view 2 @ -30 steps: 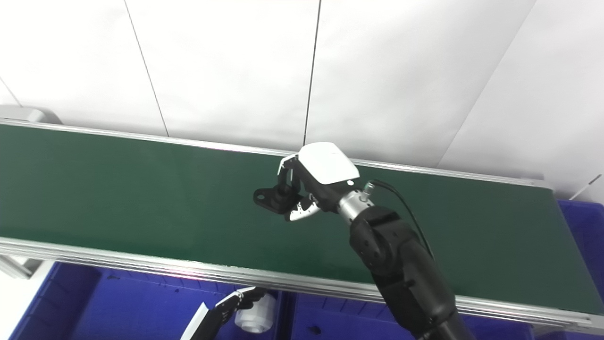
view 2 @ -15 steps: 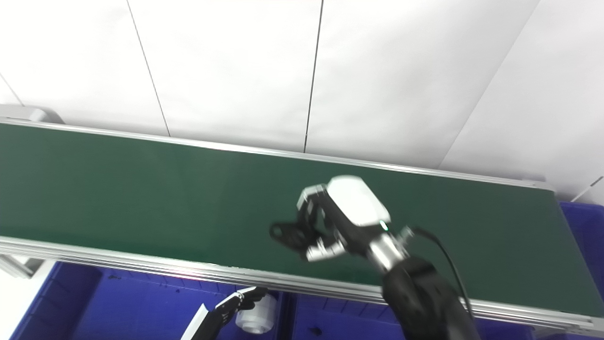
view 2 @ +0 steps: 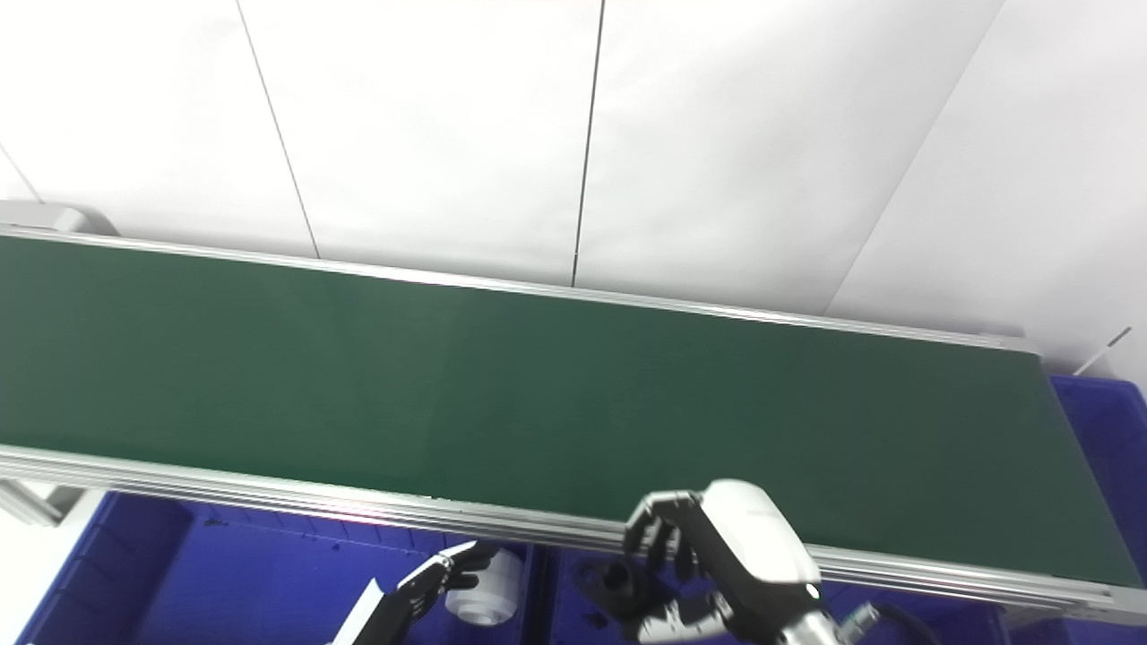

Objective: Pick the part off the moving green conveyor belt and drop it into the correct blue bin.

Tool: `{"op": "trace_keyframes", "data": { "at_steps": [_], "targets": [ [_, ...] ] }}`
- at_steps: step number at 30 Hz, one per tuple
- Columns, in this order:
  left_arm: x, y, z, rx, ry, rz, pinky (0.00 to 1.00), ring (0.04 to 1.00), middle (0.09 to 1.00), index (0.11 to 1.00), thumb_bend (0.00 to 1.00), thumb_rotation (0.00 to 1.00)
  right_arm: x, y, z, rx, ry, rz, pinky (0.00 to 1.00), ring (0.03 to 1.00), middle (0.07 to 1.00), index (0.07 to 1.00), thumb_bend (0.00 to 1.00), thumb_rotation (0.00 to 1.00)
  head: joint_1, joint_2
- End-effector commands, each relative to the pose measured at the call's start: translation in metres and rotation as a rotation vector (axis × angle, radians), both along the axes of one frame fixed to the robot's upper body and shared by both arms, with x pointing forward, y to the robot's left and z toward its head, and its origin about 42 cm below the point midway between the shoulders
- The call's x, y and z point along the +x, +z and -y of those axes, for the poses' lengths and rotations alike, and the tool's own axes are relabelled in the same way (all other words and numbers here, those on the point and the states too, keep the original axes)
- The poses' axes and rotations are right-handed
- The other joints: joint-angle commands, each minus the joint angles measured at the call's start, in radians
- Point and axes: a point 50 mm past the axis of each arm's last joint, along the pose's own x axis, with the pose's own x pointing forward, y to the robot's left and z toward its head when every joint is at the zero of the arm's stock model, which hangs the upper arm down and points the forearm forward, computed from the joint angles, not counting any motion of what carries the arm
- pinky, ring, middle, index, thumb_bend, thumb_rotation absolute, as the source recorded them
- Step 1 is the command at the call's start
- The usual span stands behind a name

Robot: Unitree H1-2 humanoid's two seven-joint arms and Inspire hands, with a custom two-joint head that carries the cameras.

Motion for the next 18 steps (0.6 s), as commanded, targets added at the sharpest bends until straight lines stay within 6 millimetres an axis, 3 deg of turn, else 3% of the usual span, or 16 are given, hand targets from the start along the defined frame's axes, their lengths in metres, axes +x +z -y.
{"op": "trace_keyframes", "data": {
  "at_steps": [1,5,7,15,17,18],
  "targets": [
    [0.003,0.011,-0.001,-0.038,-0.008,0.046,0.81,0.860,0.874,0.844,0.87,0.45,-0.003,0.002,0.003,-0.007,0.007,0.023,0.22,0.302,0.446,0.493,0.53,0.00,-0.005,0.008],
    [0.005,0.016,-0.007,-0.035,-0.011,0.061,0.82,0.861,0.879,0.849,0.86,0.45,-0.008,-0.022,0.006,-0.033,-0.019,-0.051,0.25,0.329,0.474,0.487,0.53,0.00,-0.027,0.041],
    [0.006,0.018,-0.009,-0.040,-0.012,0.065,0.81,0.856,0.879,0.847,0.86,0.45,-0.006,-0.033,0.007,-0.042,-0.034,-0.073,0.27,0.353,0.414,0.513,0.52,0.00,-0.038,0.056],
    [0.010,0.028,-0.016,-0.050,-0.014,0.087,0.79,0.849,0.876,0.845,0.86,0.43,0.002,-0.059,-0.002,-0.116,-0.048,-0.163,0.30,0.385,0.408,0.523,0.52,0.00,-0.064,0.109],
    [0.012,0.029,-0.017,-0.050,-0.013,0.093,0.79,0.846,0.873,0.843,0.87,0.44,-0.001,-0.064,-0.004,-0.100,-0.041,-0.183,0.42,0.524,0.460,0.516,0.52,0.00,-0.067,0.115],
    [0.012,0.030,-0.017,-0.051,-0.013,0.094,0.79,0.847,0.873,0.843,0.87,0.44,-0.002,-0.065,-0.005,-0.091,-0.041,-0.191,0.43,0.539,0.465,0.514,0.52,0.00,-0.067,0.115]
  ]
}}
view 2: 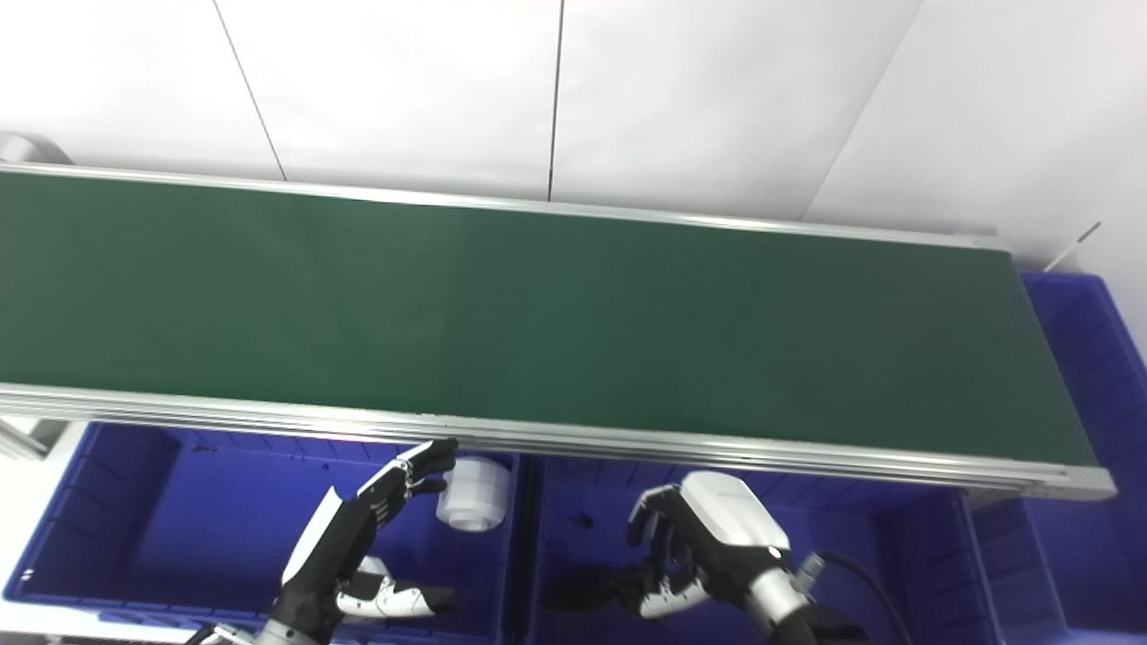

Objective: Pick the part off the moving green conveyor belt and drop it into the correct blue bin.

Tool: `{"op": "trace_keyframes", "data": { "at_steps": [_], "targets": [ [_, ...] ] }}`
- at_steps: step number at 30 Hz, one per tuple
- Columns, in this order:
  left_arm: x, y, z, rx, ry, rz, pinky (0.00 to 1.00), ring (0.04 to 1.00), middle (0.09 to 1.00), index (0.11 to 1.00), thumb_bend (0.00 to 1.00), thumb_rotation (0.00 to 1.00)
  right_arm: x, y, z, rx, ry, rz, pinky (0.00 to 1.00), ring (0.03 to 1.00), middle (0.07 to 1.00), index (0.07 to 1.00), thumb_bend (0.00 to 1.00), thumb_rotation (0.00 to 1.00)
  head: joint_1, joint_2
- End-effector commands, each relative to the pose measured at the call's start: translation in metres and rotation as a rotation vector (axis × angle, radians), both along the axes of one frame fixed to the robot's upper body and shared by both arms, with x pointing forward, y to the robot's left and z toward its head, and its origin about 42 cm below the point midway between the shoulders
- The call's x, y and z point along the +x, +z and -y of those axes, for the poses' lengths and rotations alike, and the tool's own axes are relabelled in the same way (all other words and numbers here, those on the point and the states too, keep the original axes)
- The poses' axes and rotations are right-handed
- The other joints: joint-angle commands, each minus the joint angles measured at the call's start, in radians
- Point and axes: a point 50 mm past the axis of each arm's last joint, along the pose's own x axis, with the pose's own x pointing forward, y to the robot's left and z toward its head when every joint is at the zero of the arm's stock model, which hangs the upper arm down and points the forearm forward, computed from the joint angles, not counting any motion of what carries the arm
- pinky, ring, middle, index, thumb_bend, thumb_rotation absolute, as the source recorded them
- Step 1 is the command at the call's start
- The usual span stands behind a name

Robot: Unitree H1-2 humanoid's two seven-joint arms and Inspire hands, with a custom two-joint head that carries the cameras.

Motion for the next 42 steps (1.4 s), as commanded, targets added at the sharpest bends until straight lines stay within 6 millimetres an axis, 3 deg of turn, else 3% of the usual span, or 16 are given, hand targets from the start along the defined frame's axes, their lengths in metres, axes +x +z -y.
{"op": "trace_keyframes", "data": {
  "at_steps": [1,2,4,8,12,19,26,28,33,36,39,42],
  "targets": [
    [0.002,0.012,0.001,-0.031,-0.024,0.054,0.80,0.848,0.873,0.843,0.87,0.44,-0.001,0.000,0.002,0.044,-0.017,-0.012,0.46,0.569,0.475,0.511,0.52,0.00,-0.005,0.011],
    [0.003,0.013,0.001,-0.034,-0.031,0.054,0.82,0.862,0.884,0.853,0.86,0.43,-0.002,-0.001,0.002,0.068,-0.024,-0.026,0.60,0.707,0.689,0.691,0.61,0.07,-0.005,0.011],
    [0.005,0.014,-0.001,-0.023,-0.051,0.060,0.84,0.879,0.898,0.868,0.84,0.44,-0.007,0.000,0.001,0.106,-0.023,-0.030,0.70,0.821,0.842,0.816,0.67,0.17,-0.009,0.017],
    [0.007,0.014,-0.004,0.006,-0.064,0.068,0.87,0.898,0.903,0.877,0.84,0.43,-0.017,0.004,-0.001,0.165,-0.050,-0.022,0.79,0.923,0.955,0.915,0.71,0.34,-0.012,0.017],
    [0.009,0.012,-0.006,-0.015,-0.063,0.050,0.86,0.894,0.909,0.892,0.85,0.41,-0.031,0.012,-0.001,0.223,-0.095,-0.011,0.79,0.938,0.972,0.923,0.73,0.39,-0.011,0.020],
    [0.017,0.014,-0.006,-0.046,-0.075,0.043,0.82,0.882,0.926,0.931,0.85,0.42,-0.055,0.029,-0.001,0.311,-0.137,0.037,0.80,0.941,0.974,0.907,0.71,0.39,-0.016,0.024],
    [0.024,0.018,0.002,-0.136,-0.114,0.032,0.87,0.911,0.942,0.944,0.85,0.37,-0.075,0.029,-0.008,0.493,-0.194,0.103,0.81,0.916,0.958,0.944,0.69,0.40,-0.021,0.019],
    [0.027,0.017,0.006,-0.160,-0.121,0.026,0.87,0.909,0.940,0.942,0.84,0.36,-0.077,0.023,-0.010,0.539,-0.201,0.117,0.80,0.908,0.978,0.990,0.73,0.49,-0.021,0.017],
    [0.027,0.009,0.002,-0.153,-0.110,0.004,0.89,0.918,0.941,0.936,0.85,0.37,-0.079,0.012,-0.011,0.624,-0.258,0.132,0.87,0.946,0.999,1.000,0.81,0.52,-0.025,0.012],
    [0.026,0.007,-0.002,-0.147,-0.108,-0.003,0.89,0.923,0.945,0.937,0.85,0.36,-0.078,0.008,-0.011,0.629,-0.272,0.157,0.89,0.946,1.000,1.000,0.81,0.53,-0.033,0.008],
    [0.025,0.006,-0.003,-0.123,-0.109,-0.001,0.87,0.918,0.935,0.918,0.85,0.35,-0.075,0.007,-0.014,0.565,-0.275,0.195,0.84,0.935,1.000,1.000,0.80,0.63,-0.030,0.002],
    [0.024,0.005,-0.004,-0.111,-0.112,-0.002,0.87,0.922,0.935,0.912,0.86,0.36,-0.074,0.007,-0.021,0.534,-0.282,0.203,0.83,0.946,1.000,1.000,0.78,0.67,-0.030,0.002]
  ]
}}
